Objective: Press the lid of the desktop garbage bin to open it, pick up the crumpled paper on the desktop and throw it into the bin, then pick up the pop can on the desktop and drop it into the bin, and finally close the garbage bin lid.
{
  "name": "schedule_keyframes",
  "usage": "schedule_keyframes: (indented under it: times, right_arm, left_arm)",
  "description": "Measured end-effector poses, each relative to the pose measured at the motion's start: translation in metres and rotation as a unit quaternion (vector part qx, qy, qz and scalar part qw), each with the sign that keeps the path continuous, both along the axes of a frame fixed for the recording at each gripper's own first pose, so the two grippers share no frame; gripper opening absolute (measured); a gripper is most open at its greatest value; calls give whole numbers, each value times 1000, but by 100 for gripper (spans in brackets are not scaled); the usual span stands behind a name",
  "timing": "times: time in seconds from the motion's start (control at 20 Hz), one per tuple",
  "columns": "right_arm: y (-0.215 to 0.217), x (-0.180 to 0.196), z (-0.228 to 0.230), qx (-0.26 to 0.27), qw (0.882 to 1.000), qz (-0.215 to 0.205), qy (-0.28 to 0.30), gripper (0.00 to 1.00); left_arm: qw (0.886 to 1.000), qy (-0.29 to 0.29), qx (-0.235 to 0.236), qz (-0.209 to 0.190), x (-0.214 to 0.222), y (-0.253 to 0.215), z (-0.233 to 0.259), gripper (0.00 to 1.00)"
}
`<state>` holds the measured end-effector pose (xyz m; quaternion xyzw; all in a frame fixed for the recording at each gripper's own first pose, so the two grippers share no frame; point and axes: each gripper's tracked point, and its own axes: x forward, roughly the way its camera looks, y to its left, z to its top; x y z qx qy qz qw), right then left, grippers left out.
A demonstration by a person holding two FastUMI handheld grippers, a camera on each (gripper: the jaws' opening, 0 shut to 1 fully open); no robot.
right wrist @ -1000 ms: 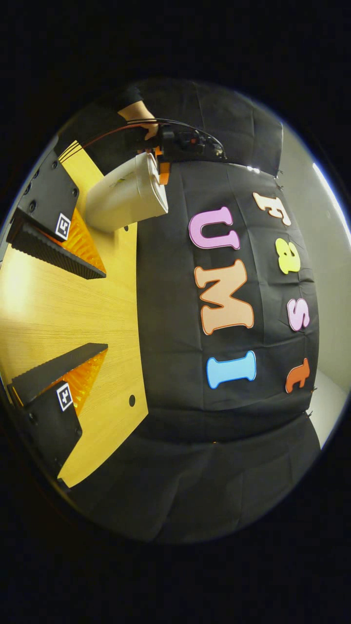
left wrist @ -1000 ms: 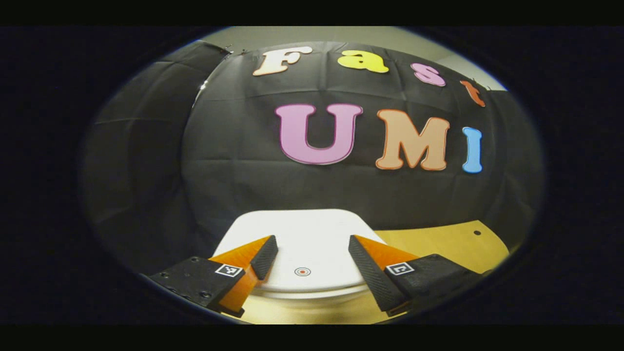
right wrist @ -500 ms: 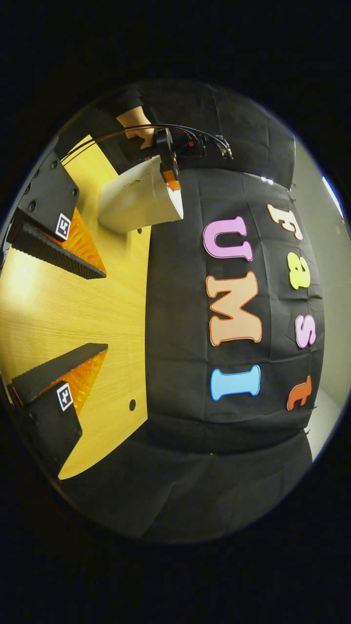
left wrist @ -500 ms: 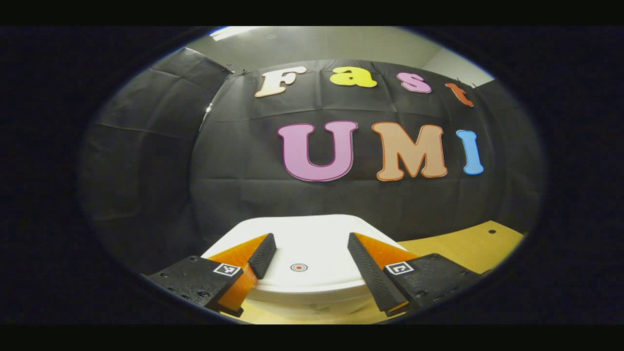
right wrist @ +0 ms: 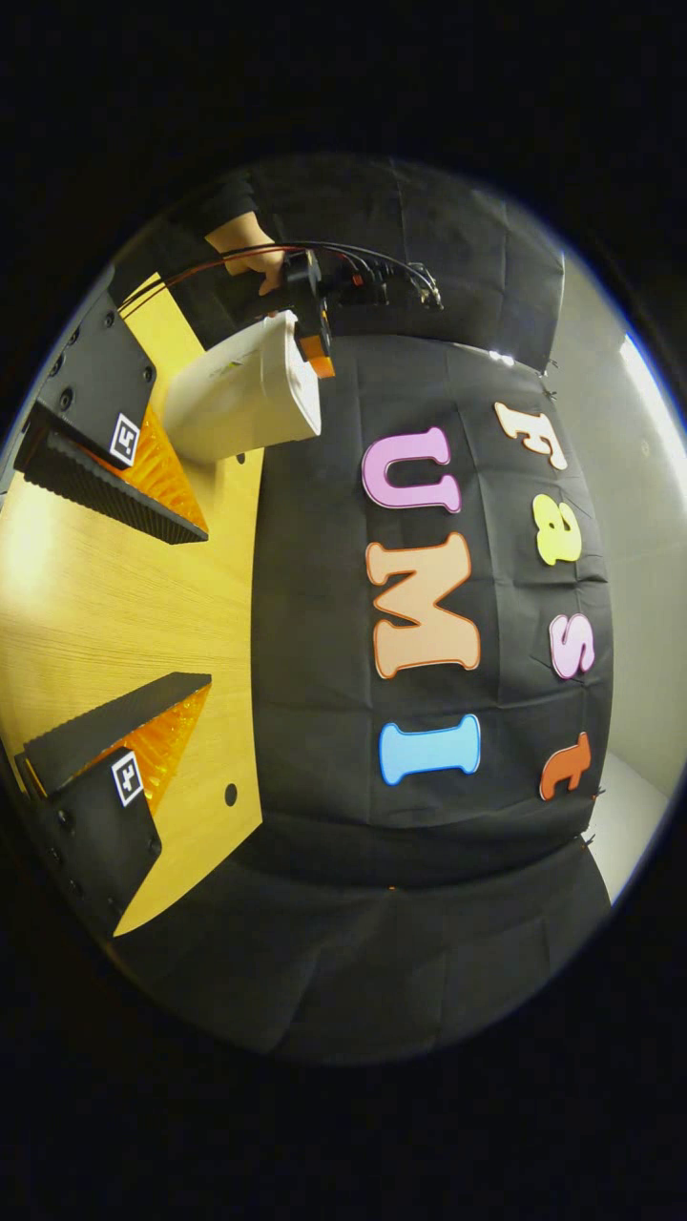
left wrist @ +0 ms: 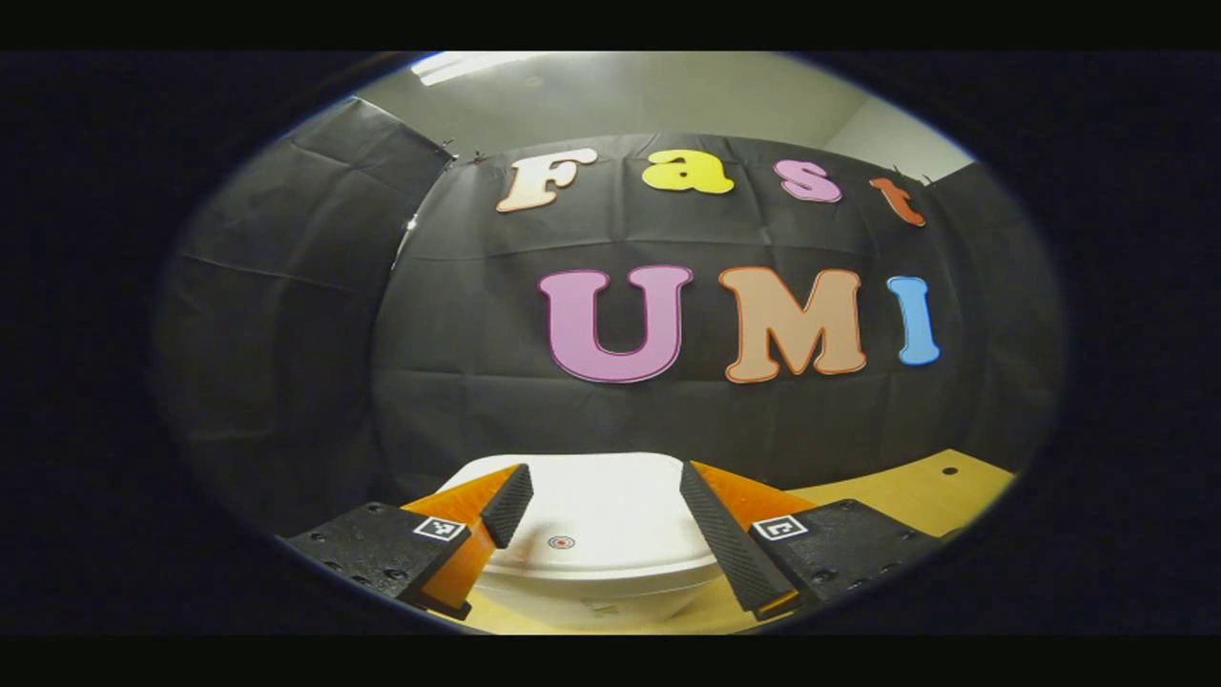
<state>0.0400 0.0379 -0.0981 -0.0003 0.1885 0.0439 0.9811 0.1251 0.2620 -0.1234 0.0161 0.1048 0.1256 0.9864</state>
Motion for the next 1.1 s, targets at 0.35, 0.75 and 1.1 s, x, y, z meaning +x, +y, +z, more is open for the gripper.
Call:
schedule_keyframes:
  times: [0.35, 0.75, 1.1]
  right_arm:
    - [-23, 21, 54, 21, 996, -1, -82, 94]
    - [-82, 26, 77, 24, 993, -18, -115, 93]
    - [-97, -1, 77, 33, 992, -43, -116, 94]
  left_arm:
    - [999, -17, -21, -18, -37, -77, 55, 93]
    - [997, -68, -31, -36, -103, -195, 85, 92]
    - [990, -85, -62, -92, -134, -278, 93, 93]
